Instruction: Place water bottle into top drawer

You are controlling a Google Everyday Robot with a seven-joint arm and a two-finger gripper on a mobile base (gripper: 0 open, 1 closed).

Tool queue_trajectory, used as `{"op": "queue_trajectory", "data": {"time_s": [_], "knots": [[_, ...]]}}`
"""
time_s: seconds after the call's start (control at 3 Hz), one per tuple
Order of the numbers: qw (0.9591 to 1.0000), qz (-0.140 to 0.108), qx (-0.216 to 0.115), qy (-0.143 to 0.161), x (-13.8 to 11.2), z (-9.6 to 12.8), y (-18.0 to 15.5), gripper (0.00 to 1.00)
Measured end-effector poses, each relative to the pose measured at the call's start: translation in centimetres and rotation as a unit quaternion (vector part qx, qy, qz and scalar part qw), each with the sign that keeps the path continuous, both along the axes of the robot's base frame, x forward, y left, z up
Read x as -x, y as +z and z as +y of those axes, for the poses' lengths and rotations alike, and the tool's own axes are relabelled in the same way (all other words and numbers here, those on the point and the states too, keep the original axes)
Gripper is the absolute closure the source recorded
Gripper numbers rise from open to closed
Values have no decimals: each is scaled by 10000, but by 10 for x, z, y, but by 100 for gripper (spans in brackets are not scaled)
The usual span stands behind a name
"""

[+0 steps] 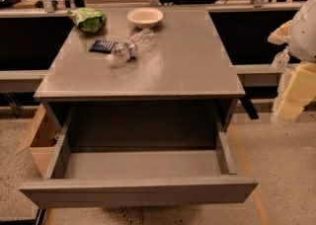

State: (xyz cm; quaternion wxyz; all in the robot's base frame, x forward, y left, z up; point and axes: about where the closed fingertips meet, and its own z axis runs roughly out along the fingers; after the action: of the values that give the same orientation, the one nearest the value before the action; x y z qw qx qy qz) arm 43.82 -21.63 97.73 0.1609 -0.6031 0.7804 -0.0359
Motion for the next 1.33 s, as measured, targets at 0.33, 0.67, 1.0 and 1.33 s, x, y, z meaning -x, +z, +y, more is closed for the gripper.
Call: {"op": "queue_trajectory", "data": {"time_s": [0.33,0.67,1.0,1.33], "knots": [[10000,-2,0,1,0,0,0,0],[9991,-243,-80,343,-32,13,0,0],[9933,-575,-260,969,-86,42,-1,0],[9821,-831,-517,1611,-146,81,-5,0]]}}
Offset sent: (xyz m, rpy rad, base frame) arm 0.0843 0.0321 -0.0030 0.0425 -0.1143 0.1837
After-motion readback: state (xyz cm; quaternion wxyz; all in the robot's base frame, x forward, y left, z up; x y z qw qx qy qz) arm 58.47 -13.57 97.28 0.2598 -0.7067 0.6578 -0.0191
